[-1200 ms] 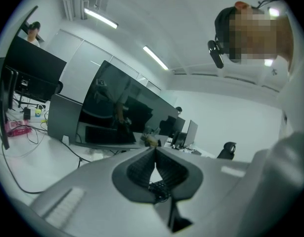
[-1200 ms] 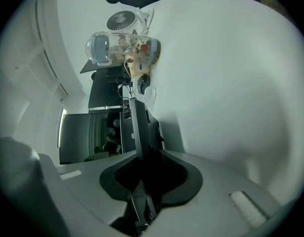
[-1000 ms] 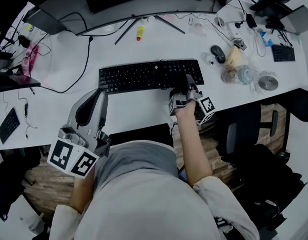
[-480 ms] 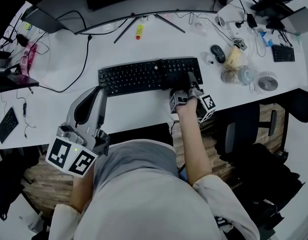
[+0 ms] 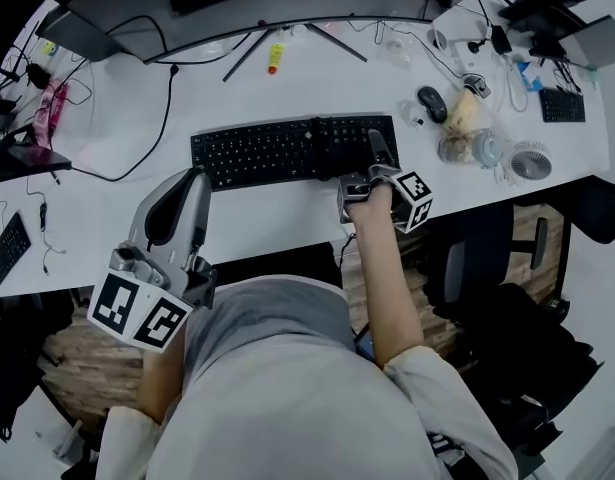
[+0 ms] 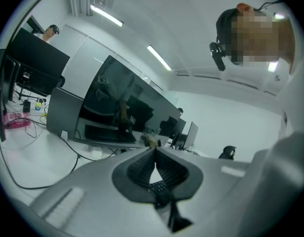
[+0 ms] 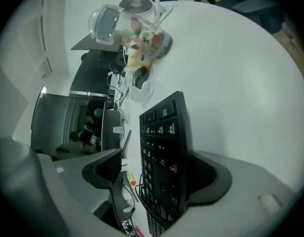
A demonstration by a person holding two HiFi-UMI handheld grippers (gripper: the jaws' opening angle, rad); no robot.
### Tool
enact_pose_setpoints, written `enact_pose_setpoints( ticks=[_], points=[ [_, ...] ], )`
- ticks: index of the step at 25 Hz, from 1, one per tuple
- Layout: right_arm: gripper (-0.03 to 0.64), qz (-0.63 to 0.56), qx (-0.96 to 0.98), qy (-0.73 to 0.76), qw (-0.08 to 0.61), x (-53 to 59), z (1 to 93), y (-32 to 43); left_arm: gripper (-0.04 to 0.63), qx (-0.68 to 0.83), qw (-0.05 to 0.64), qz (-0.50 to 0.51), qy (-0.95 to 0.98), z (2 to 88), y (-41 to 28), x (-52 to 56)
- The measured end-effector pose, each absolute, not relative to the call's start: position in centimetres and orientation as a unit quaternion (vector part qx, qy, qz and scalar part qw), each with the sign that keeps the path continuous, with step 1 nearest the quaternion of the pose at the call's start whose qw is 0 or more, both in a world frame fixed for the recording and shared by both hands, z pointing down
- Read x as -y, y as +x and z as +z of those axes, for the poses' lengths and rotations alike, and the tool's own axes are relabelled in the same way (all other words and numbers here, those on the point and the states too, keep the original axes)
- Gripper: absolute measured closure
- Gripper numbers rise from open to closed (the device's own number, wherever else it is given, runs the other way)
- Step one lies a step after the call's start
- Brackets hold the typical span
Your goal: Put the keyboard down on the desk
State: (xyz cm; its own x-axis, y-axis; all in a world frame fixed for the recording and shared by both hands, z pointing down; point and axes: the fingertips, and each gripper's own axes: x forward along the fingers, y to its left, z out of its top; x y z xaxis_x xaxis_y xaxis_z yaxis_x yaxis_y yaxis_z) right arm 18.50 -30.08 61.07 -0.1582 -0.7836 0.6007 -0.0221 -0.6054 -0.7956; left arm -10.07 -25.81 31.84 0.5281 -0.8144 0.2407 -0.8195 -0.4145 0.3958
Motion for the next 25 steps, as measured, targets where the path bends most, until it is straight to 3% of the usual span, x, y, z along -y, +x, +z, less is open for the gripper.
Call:
enact_pose_setpoints(
  ticks=[7,11,16,20,25],
  points=[
    [0.21,-0.701,-0.335,-0.588,0.224,29.5,61.4,18.0,0.595,0.489,0.24,0.016,0.839,32.7,-10.4,25.7],
    [0.152,-0.7,-0.362,-0.593,0.167,29.7,61.0,17.2,0.595,0.487,0.241,0.017,0.839,32.8,-10.4,25.7],
    [0.091,-0.722,-0.377,-0.561,0.147,29.9,60.8,16.4,0.595,0.485,0.242,0.014,0.841,32.8,-10.5,25.8],
    [0.084,-0.741,-0.387,-0.538,0.107,28.6,60.9,16.1,0.595,0.482,0.245,0.014,0.841,32.9,-10.4,25.9],
    [0.087,-0.737,-0.405,-0.526,0.127,28.2,59.9,16.8,0.595,0.478,0.246,0.009,0.843,32.8,-10.3,26.0]
  ],
)
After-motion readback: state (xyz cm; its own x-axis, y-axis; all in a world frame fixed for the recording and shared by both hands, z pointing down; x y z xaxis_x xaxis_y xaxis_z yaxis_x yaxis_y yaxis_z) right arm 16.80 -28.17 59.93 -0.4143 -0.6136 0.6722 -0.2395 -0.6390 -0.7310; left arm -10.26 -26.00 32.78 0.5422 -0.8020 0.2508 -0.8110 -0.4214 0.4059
